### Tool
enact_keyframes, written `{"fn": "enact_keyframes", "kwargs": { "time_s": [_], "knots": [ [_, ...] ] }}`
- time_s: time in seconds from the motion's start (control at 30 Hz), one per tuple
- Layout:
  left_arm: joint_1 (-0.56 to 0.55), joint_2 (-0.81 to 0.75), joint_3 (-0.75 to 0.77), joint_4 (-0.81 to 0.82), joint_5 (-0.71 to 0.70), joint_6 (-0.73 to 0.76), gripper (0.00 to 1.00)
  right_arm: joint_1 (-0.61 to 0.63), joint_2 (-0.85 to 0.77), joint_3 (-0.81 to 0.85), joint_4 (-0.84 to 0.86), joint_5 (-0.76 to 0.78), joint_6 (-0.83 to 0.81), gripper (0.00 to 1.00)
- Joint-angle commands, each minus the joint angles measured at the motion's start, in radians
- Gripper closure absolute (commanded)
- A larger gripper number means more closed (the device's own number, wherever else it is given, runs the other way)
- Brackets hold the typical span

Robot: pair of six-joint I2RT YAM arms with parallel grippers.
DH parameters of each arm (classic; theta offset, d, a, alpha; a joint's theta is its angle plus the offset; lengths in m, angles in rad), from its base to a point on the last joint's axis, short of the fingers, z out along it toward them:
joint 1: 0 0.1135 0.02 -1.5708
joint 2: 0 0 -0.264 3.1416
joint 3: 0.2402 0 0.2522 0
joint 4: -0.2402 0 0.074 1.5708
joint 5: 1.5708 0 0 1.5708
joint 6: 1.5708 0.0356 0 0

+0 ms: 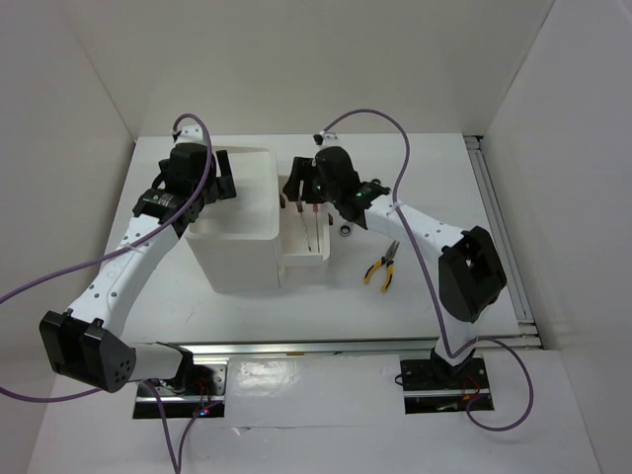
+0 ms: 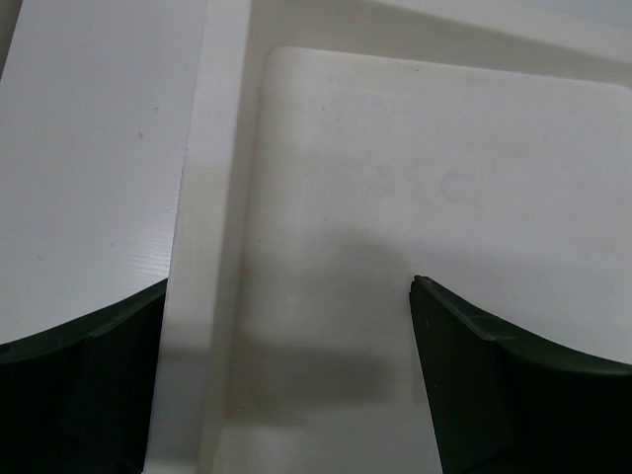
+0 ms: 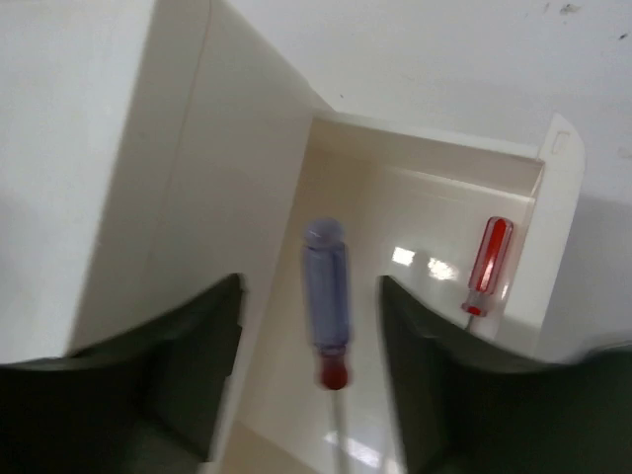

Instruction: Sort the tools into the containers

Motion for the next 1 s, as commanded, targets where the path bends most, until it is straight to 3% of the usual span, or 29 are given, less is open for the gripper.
{"fn": "enact_keyframes", "kwargs": {
  "time_s": [0.0, 0.03, 0.13, 0.2, 0.23, 0.27, 0.3, 0.4, 0.53, 0.63, 0.97],
  "knots": [
    [-0.025, 0.037, -0.047, -0.104, 0.132, 0.017, 0.00, 0.010, -0.017, 0.097, 0.006, 0.056, -0.026, 0.22],
    [-0.025, 0.037, -0.047, -0.104, 0.132, 0.017, 0.00, 0.010, -0.017, 0.097, -0.008, 0.056, -0.036, 0.17],
    [-0.025, 0.037, -0.047, -0.104, 0.132, 0.017, 0.00, -0.012, -0.082, 0.097, -0.008, 0.105, -0.070, 0.16],
    [-0.025, 0.037, -0.047, -0.104, 0.132, 0.017, 0.00, -0.050, -0.112, 0.086, -0.040, 0.194, -0.138, 0.24],
    [-0.025, 0.037, -0.047, -0.104, 0.132, 0.017, 0.00, -0.064, -0.112, 0.086, -0.102, 0.235, -0.165, 0.34],
    [-0.025, 0.037, -0.047, -0.104, 0.132, 0.017, 0.00, -0.099, -0.103, 0.095, -0.152, 0.316, -0.187, 0.53],
    [-0.025, 0.037, -0.047, -0.104, 0.132, 0.017, 0.00, -0.117, -0.092, 0.096, -0.196, 0.340, -0.196, 1.00],
    [-0.025, 0.037, -0.057, -0.104, 0.132, 0.017, 0.00, -0.137, -0.093, -0.022, -0.241, 0.386, -0.222, 1.00],
    [-0.025, 0.037, -0.057, -0.104, 0.132, 0.017, 0.00, -0.137, -0.137, -0.199, -0.109, 0.276, -0.222, 1.00],
    [-0.025, 0.037, -0.057, -0.104, 0.142, 0.017, 0.00, -0.116, -0.103, -0.173, -0.109, 0.184, -0.192, 1.00],
    [-0.025, 0.037, -0.057, -0.104, 0.152, 0.017, 0.00, 0.039, 0.024, -0.043, -0.048, 0.130, -0.057, 1.00]
  ]
}}
